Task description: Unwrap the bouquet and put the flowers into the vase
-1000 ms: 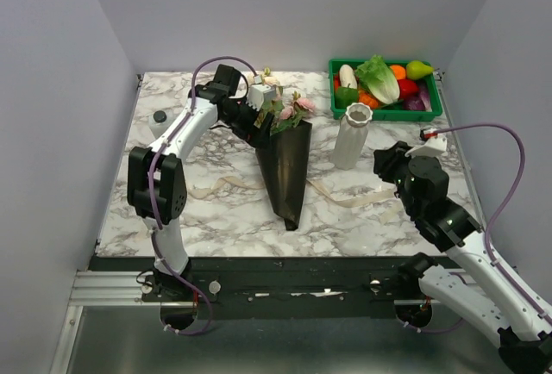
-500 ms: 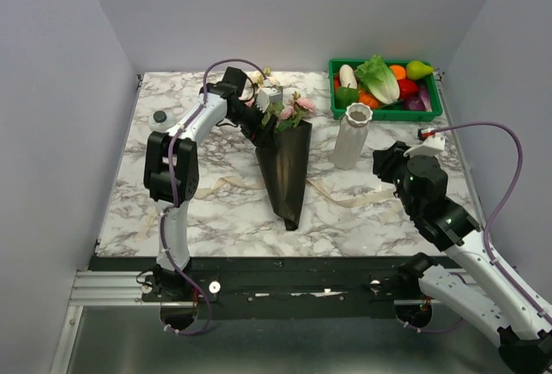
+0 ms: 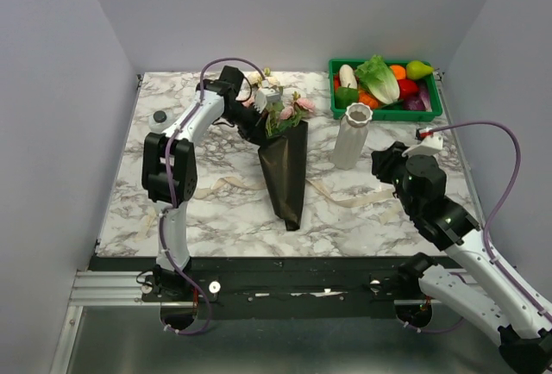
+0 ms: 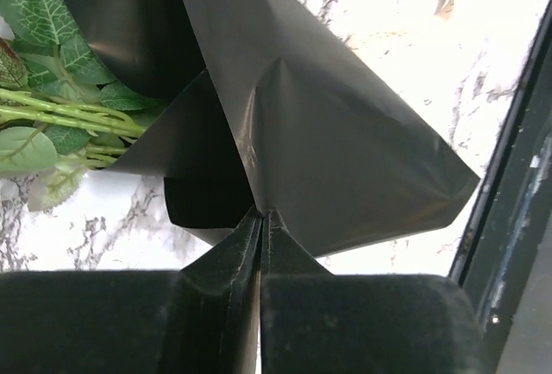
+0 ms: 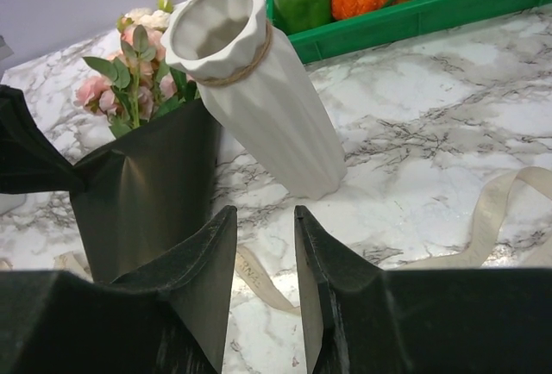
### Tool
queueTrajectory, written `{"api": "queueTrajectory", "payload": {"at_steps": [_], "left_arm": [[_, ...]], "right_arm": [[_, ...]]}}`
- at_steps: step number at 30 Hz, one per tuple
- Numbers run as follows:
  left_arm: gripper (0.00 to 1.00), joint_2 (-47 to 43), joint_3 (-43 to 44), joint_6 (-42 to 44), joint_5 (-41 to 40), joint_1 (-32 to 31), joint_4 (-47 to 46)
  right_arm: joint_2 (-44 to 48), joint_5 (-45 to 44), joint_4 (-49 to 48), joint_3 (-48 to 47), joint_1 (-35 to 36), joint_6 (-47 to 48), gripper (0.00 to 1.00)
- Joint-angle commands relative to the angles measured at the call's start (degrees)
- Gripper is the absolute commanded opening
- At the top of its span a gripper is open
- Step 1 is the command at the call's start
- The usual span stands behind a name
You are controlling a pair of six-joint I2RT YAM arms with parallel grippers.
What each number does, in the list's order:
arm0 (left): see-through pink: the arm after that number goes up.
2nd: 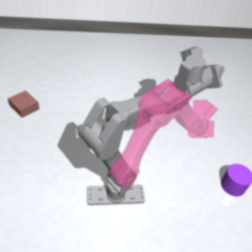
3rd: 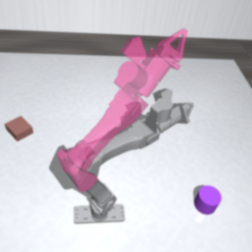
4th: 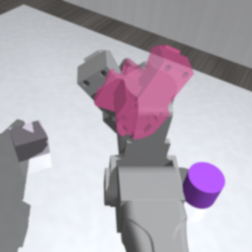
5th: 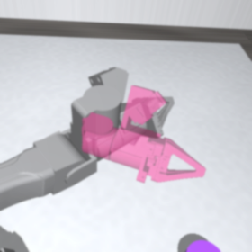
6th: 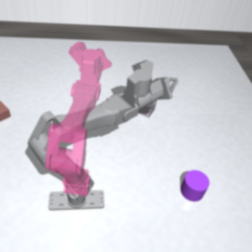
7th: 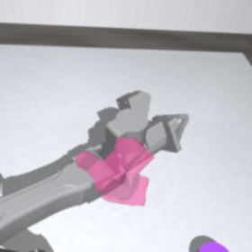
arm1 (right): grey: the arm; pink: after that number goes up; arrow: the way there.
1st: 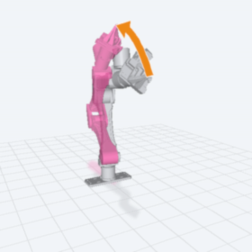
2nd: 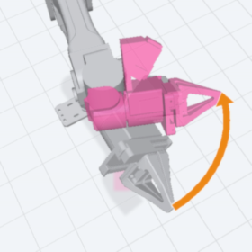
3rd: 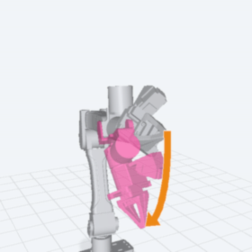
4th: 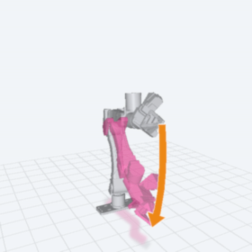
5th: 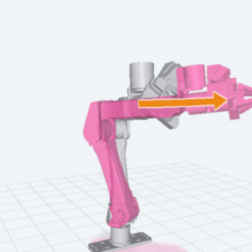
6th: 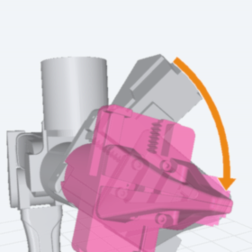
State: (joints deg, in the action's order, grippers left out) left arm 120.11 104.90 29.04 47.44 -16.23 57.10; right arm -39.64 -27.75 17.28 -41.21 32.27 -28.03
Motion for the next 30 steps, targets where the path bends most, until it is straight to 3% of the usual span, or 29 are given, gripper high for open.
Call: {"api": "queueTrajectory", "payload": {"at_steps": [1,9,13,14,19,23,26,30], "left_arm": [[0.07,-6.03,1.26,-1.7,2.92,-0.03,4.15],[0.15,-13.14,2.85,-7.94,3.36,-1.43,5.65],[0.4,-15.61,0.4,-9.7,2.75,-4.76,4.42],[0.5,-15.61,0.3,-10.57,2.22,-5.56,4.34],[0.62,-13.86,2.4,-11.37,0.82,-9.43,4.86],[0.98,-14.38,0.23,-10.06,0.38,-7.25,3.38],[0.99,-14.74,-3.47,-9.35,-0.33,-4.52,-1.55],[0.99,-9.3,-3.04,-3.39,1.86,-0.13,1.07]], "right_arm": [[1.14,0.59,1.79,-2.29,0.42,-0.01,0.41],[2.72,0.85,1.71,-2.47,0.51,0.08,0.41],[3.25,0.68,1.79,-2.38,0.51,0.08,0.42],[3.42,0.59,1.79,-2.3,0.51,0.08,0.42],[4.3,0.24,2.41,-2.38,0.51,-0.27,0.44],[4.83,0.06,3.29,-2.47,0.51,0.17,0.49],[4.75,0.23,3.38,-2.21,0.51,0.52,0.52],[4.22,0.59,3.38,-2.21,0.51,0.61,0.52]]}}
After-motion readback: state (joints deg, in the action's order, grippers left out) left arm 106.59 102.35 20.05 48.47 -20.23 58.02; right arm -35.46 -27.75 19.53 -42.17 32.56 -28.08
